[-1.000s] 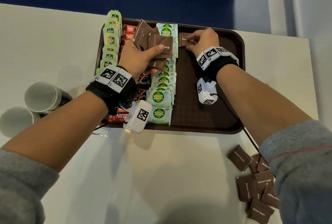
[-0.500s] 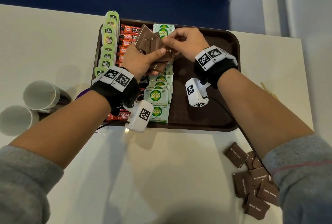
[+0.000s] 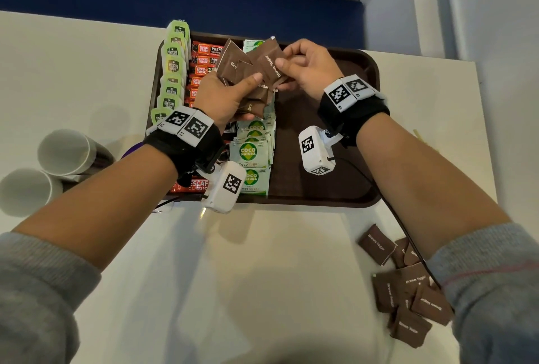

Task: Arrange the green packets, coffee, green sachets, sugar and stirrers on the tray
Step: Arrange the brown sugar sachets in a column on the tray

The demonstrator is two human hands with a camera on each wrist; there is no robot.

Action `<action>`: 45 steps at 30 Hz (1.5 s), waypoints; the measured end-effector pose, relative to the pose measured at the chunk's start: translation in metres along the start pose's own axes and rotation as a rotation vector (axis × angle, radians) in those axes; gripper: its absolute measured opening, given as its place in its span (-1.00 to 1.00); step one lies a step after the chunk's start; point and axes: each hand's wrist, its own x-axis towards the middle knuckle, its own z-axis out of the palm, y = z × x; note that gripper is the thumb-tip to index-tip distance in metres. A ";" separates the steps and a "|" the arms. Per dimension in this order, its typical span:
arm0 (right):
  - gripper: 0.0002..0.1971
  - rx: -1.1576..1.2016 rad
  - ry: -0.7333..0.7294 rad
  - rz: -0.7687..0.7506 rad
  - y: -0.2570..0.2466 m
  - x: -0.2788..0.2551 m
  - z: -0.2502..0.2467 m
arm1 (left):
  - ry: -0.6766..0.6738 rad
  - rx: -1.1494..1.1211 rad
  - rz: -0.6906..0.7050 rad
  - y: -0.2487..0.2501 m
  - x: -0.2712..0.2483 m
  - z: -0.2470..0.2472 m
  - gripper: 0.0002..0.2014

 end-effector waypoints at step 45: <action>-0.83 -0.172 0.368 0.331 0.037 0.030 -0.035 | 0.042 0.087 -0.029 -0.004 0.009 -0.008 -0.66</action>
